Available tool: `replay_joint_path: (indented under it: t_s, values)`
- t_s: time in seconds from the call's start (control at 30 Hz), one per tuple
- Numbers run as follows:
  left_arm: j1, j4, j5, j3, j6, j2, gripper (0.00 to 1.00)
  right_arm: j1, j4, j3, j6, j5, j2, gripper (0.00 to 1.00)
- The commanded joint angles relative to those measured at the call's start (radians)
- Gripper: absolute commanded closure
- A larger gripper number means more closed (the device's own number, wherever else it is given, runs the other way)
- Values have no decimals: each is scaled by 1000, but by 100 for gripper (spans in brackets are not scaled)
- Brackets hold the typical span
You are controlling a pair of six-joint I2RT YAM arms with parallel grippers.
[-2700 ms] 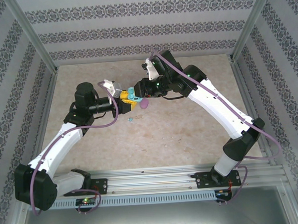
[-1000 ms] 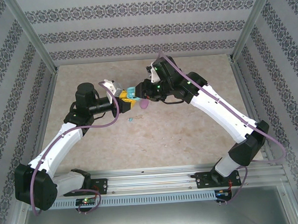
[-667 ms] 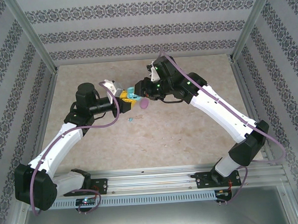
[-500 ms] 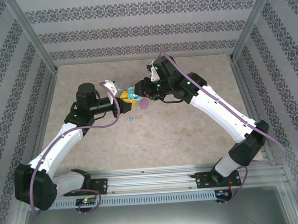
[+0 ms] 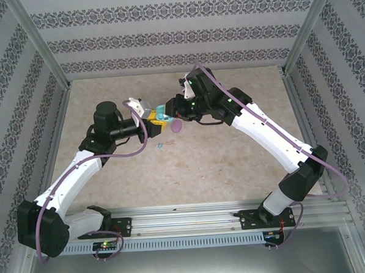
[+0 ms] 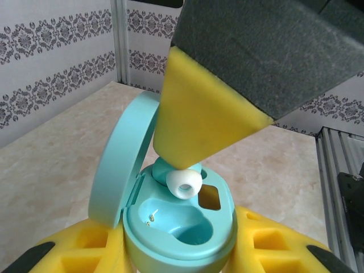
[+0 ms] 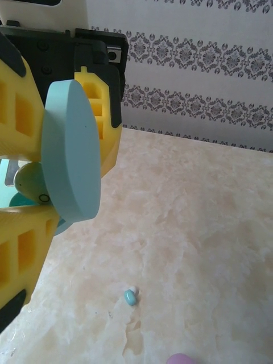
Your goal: Insert wireless bluetooth earbuds into charging case
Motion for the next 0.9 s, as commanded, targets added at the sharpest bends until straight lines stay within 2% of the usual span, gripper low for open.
replay_joint_path:
  t_s: [0.0, 0.5, 0.87]
  values:
    - [-20, 23, 11, 6, 36, -34, 94, 15, 18, 21, -25, 6, 12, 76]
    - [-22, 16, -4, 8, 36, -37, 94, 64, -16, 81, -124, 55, 23, 78]
    - [-22, 11, -7, 8, 37, -38, 94, 95, -126, 159, -215, 134, 67, 78]
